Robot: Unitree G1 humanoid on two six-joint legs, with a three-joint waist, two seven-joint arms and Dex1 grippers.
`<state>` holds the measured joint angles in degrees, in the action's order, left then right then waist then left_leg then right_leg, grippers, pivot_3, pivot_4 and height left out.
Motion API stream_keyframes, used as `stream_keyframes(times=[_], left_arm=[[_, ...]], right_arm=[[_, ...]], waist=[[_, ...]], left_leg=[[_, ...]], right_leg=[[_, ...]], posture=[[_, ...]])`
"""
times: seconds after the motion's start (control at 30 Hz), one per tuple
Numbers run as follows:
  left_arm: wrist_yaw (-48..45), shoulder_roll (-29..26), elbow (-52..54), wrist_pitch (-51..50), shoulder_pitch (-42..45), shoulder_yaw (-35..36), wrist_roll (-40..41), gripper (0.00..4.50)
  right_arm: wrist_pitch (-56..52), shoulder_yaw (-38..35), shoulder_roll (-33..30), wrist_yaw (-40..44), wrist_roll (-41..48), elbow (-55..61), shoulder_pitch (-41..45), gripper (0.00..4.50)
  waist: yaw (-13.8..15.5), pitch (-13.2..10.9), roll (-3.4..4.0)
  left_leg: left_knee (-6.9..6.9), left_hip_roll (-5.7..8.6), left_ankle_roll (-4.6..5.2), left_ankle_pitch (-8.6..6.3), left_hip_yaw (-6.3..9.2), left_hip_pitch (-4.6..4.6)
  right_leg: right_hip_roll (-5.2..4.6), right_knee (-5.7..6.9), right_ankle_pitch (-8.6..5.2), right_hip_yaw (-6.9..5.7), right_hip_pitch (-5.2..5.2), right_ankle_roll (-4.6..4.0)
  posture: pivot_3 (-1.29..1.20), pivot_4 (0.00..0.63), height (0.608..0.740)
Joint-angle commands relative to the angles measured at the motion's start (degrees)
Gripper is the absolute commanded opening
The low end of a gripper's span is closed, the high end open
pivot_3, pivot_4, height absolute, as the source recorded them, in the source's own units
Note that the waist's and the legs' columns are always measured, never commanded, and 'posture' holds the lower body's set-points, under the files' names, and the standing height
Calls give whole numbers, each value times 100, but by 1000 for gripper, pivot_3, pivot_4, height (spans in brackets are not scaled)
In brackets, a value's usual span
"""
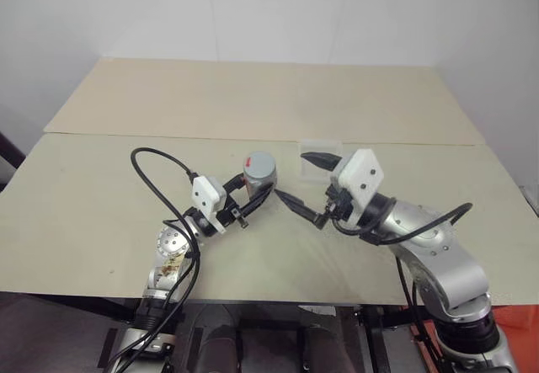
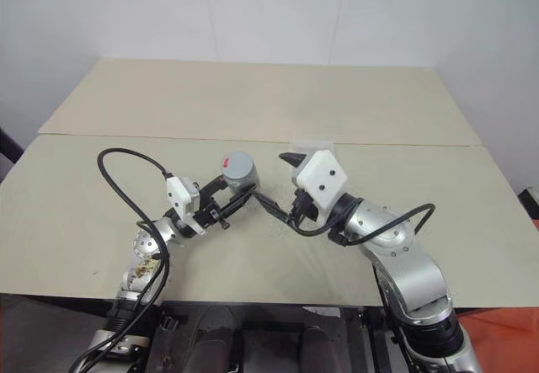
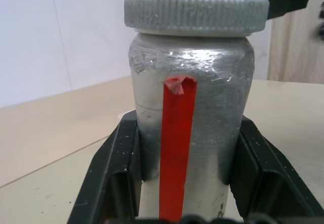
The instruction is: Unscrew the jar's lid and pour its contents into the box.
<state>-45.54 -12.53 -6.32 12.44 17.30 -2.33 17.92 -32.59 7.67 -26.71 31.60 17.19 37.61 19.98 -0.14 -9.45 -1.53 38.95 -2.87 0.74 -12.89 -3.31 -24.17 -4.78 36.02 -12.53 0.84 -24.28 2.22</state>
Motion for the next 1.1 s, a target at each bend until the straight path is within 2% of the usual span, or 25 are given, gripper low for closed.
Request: stream_keyframes(times=[0.03,0.2,0.53,1.1], left_arm=[[15,19,76,148,65,6,2,1919],[-6,19,58,155,78,-20,-21,1919],[15,28,98,157,68,-42,-41,1919],[-3,14,-25,224,103,4,-34,1919]], right_arm=[[59,111,225,-51,101,130,292,4466],[192,468,655,-174,-165,-385,740,4466],[447,634,1132,-339,-521,-1156,1175,4466],[548,487,1081,-403,-654,-1146,934,4466]], waist=[[-17,0,0],[-54,0,0],[-53,0,1],[-51,0,0]], left_leg=[[0,0,0,0,0,1],[0,-1,0,0,2,3],[0,-1,0,0,2,0],[0,-1,0,0,1,0]], right_leg=[[0,1,0,0,0,0],[3,4,0,0,0,0],[2,4,0,0,-1,0],[2,3,0,0,-1,0]], posture=[[0,150,740],[0,150,740],[0,150,740],[0,150,740]])
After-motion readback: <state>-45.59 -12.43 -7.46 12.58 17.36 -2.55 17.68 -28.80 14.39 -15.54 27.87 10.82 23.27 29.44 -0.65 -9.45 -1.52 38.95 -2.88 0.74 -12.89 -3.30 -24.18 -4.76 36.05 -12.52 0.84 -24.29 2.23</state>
